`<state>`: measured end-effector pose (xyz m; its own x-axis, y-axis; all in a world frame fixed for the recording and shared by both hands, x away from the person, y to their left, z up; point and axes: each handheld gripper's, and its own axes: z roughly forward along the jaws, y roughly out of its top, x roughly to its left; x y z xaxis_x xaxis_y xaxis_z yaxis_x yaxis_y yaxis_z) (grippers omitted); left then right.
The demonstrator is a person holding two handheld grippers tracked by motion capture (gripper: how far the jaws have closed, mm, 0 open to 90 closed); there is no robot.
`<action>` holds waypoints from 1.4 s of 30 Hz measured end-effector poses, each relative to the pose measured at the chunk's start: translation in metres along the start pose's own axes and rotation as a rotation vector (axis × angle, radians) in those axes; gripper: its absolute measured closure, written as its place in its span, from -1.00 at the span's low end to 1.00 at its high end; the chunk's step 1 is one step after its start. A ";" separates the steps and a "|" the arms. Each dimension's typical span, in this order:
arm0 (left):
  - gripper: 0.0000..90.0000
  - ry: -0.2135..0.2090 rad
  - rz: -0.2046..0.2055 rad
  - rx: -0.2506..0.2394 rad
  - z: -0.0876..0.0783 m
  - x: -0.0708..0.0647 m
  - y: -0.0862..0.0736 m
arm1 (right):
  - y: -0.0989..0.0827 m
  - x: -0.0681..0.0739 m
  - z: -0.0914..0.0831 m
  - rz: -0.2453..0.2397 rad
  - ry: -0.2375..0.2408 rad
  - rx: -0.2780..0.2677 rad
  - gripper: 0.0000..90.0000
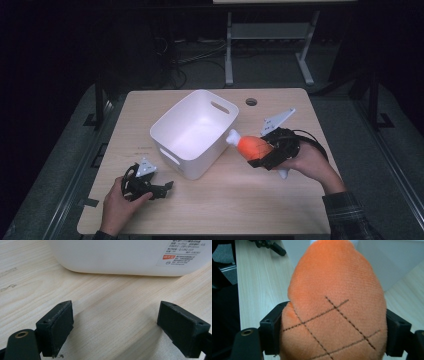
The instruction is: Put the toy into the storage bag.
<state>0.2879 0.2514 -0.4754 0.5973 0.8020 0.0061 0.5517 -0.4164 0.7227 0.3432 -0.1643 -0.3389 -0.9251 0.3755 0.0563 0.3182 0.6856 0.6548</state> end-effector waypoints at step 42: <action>-0.72 -0.001 0.001 0.002 0.000 0.000 0.000 | 0.098 -0.011 0.005 -0.090 0.015 -0.050 -0.53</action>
<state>0.2879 0.2515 -0.4753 0.5984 0.8012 0.0055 0.5524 -0.4176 0.7214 0.3853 -0.0976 -0.2791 -0.9525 0.3043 0.0061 0.2230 0.6840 0.6946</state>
